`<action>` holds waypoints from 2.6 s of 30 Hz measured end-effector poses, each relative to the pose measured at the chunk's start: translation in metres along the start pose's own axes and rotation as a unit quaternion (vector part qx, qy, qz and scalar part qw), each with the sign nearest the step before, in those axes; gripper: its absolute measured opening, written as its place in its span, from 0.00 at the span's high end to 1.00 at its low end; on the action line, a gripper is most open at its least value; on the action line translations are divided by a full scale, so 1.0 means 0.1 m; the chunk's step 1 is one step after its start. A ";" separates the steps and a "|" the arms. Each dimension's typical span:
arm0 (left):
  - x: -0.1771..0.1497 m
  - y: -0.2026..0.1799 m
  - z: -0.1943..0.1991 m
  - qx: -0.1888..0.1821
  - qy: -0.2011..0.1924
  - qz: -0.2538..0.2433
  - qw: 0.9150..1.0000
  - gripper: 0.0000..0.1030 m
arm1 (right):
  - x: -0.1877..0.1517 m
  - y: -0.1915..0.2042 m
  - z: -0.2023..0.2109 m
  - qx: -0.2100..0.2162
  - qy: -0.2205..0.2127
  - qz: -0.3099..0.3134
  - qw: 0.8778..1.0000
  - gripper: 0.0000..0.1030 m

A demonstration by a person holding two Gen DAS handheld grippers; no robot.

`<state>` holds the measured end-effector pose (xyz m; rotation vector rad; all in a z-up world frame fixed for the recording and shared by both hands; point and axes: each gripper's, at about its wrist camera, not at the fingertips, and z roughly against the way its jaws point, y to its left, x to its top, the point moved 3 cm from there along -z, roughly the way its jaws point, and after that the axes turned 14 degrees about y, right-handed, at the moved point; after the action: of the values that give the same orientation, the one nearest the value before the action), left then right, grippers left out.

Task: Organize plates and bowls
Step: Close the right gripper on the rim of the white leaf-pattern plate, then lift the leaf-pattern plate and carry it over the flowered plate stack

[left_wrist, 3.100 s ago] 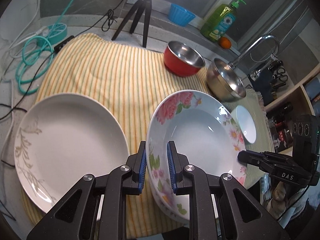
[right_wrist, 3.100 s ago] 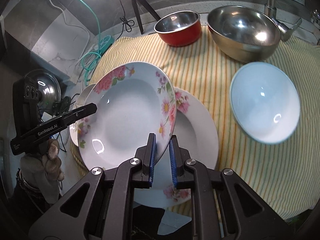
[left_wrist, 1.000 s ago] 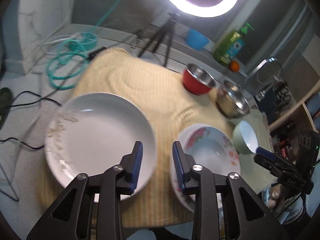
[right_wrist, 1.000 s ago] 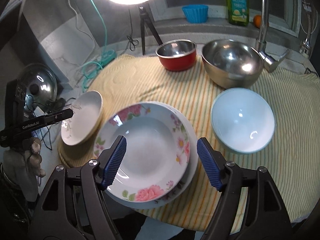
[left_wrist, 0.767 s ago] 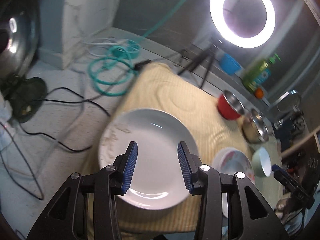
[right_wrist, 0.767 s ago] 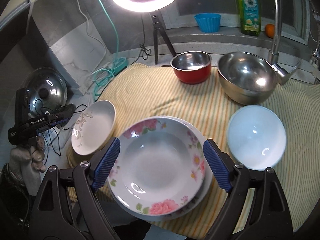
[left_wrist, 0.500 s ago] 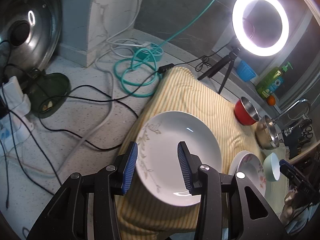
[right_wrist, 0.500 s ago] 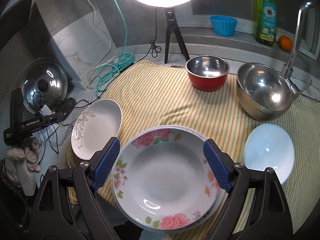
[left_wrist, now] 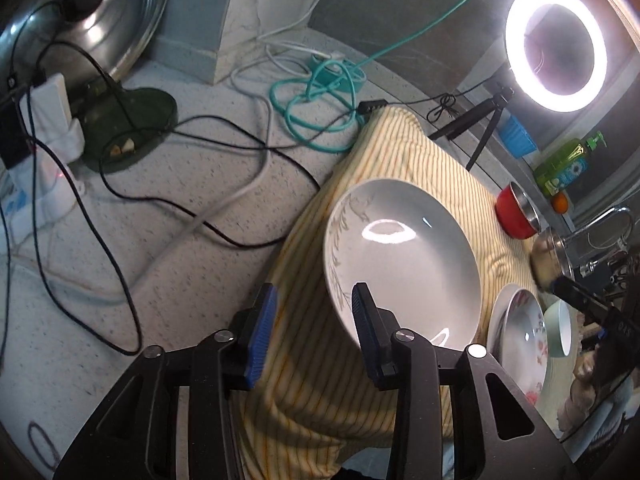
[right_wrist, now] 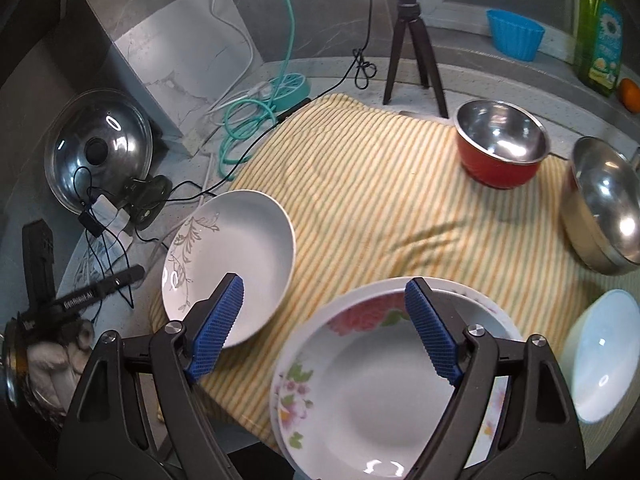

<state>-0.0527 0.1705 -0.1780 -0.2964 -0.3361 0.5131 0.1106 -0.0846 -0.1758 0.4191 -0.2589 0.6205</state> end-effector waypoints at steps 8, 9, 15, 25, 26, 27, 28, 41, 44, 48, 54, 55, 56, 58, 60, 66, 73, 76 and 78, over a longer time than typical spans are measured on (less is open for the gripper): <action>0.04 -0.05 -0.16 -0.009 0.017 -0.001 1.000 0.75 | 0.19 0.02 -0.39 0.034 0.050 -0.018 0.998 0.51; 0.05 -0.04 -0.17 -0.009 0.017 0.001 1.000 0.76 | 0.20 0.01 -0.43 0.038 0.055 -0.022 0.998 0.54; 0.13 0.04 -0.26 -0.021 0.030 0.015 0.999 0.82 | 0.27 0.03 -0.61 0.041 0.073 -0.030 0.996 0.63; 0.20 -0.01 -0.38 -0.024 0.051 0.000 0.998 0.88 | 0.34 0.08 -0.86 0.034 0.101 -0.030 0.994 0.79; 0.21 -0.01 -0.39 -0.024 0.052 0.000 0.998 0.88 | 0.34 0.08 -0.87 0.034 0.102 -0.028 0.994 0.79; 0.21 -0.01 -0.40 -0.024 0.054 -0.001 0.998 0.88 | 0.35 0.09 -0.88 0.033 0.102 -0.027 0.994 0.82; 0.22 -0.01 -0.40 -0.023 0.055 -0.003 0.998 0.88 | 0.35 0.09 -0.89 0.033 0.104 -0.027 0.994 0.84; 0.25 -0.10 -0.45 -0.016 0.059 -0.023 0.998 0.88 | 0.37 0.16 -1.03 0.029 0.116 -0.026 0.992 0.90; 0.25 -0.10 -0.44 -0.015 0.059 -0.023 0.998 0.88 | 0.37 0.15 -1.02 0.033 0.116 -0.030 0.992 0.90; 0.26 -0.12 -0.42 -0.011 0.056 -0.024 0.998 0.88 | 0.34 0.16 -0.98 0.030 0.114 -0.029 0.993 0.90; 0.29 -0.19 -0.33 -0.017 0.050 -0.030 0.998 0.88 | 0.32 0.14 -0.77 0.039 0.098 -0.034 0.994 0.90; 0.29 -0.21 -0.31 -0.019 0.048 -0.032 0.998 0.88 | 0.31 0.14 -0.72 0.038 0.094 -0.034 0.994 0.90; 0.30 -0.23 -0.29 -0.023 0.047 -0.034 0.998 0.88 | 0.30 0.13 -0.67 0.037 0.090 -0.033 0.995 0.90; 0.30 -0.29 -0.24 -0.027 0.042 -0.039 0.998 0.88 | 0.27 0.12 -0.59 0.038 0.085 -0.036 0.995 0.90; 0.31 -0.37 -0.20 -0.028 0.037 -0.048 0.998 0.88 | 0.23 0.08 -0.50 0.040 0.079 -0.041 0.995 0.90; 0.32 -0.65 -0.12 -0.045 0.033 -0.082 0.995 0.88 | 0.07 -0.09 -0.22 0.041 0.059 -0.068 0.995 0.90; 0.27 -0.99 -0.15 -0.067 0.043 -0.121 0.989 0.88 | -0.18 -0.37 0.08 0.034 0.037 -0.106 0.993 0.90; 0.24 -1.13 -0.21 -0.079 0.053 -0.136 0.986 0.88 | -0.31 -0.49 0.17 0.028 0.031 -0.122 0.992 0.90; 0.20 -1.24 -0.24 -0.080 0.059 -0.149 0.984 0.88 | -0.40 -0.59 0.23 0.025 0.028 -0.136 0.990 0.90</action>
<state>0.0258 0.0733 -0.1509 -0.4219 -0.3003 0.1725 0.1125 -0.1590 -0.1879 0.4753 -0.1295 0.3703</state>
